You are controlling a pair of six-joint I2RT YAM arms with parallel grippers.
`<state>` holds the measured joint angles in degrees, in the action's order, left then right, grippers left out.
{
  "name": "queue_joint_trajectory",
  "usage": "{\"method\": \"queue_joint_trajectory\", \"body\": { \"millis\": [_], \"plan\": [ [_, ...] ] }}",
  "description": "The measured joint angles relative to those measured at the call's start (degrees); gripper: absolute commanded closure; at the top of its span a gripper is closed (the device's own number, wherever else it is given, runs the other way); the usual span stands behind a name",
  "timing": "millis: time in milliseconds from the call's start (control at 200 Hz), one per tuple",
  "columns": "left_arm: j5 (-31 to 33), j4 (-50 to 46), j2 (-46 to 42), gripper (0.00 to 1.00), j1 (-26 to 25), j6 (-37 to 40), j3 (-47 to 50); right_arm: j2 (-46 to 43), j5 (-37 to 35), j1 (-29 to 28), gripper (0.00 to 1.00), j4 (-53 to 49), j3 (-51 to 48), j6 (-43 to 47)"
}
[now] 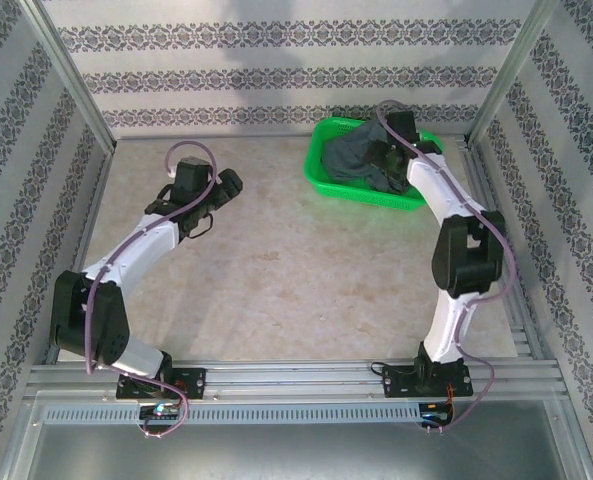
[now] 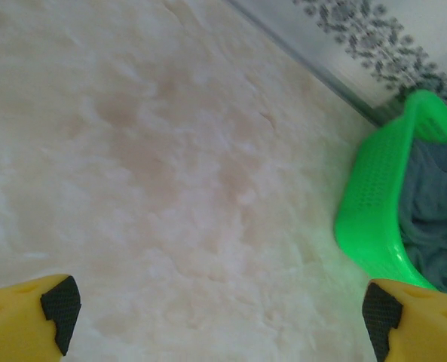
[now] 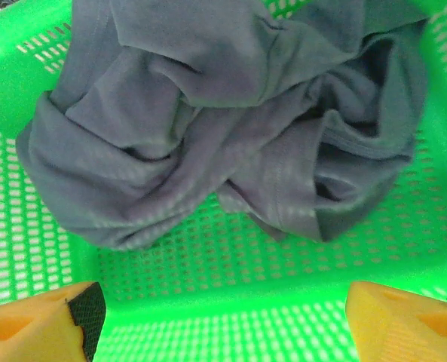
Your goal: Fold and stack the t-shirts
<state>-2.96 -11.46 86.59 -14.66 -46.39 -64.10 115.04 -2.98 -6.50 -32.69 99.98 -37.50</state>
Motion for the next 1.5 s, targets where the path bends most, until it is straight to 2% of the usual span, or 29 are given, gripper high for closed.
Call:
{"method": "queue_joint_trajectory", "body": {
  "millis": [290,390,470,575,694,899,1184,1364,1499],
  "plan": [
    [-6.60,3.39,4.76,0.10,-1.46,-0.83,-2.91,17.25,4.28,3.13,0.18,-0.92,18.16,-3.78],
    [-7.98,4.48,4.81,0.11,-2.16,-0.79,-2.93,22.03,5.07,3.67,0.25,-1.95,22.91,-5.27],
    [-8.79,4.94,4.79,0.12,-2.51,-0.52,-2.93,25.27,5.90,3.80,0.39,-2.78,25.77,-6.01],
    [-9.22,5.11,4.72,0.12,-2.64,0.48,-2.93,27.65,6.75,4.07,0.71,-3.17,27.43,-7.02],
    [-9.27,5.07,4.17,0.13,-2.64,1.84,-2.93,27.76,7.06,4.15,1.00,-3.13,27.71,-7.54],
    [-9.05,4.83,2.14,0.15,-2.64,3.78,-2.93,23.98,6.60,4.15,1.00,-1.31,24.13,-5.38],
    [-7.89,4.35,-0.46,0.18,-2.49,4.17,-2.34,0.52,3.87,4.11,1.00,2.69,13.03,-1.51],
    [-5.73,2.67,-0.61,0.18,-2.49,4.13,-2.12,-11.87,1.44,2.14,1.00,4.70,14.23,1.86],
    [-2.91,0.57,-0.61,0.18,-2.49,4.15,-2.12,-15.65,-0.52,-3.98,1.00,4.85,19.06,6.25]
  ]
}}
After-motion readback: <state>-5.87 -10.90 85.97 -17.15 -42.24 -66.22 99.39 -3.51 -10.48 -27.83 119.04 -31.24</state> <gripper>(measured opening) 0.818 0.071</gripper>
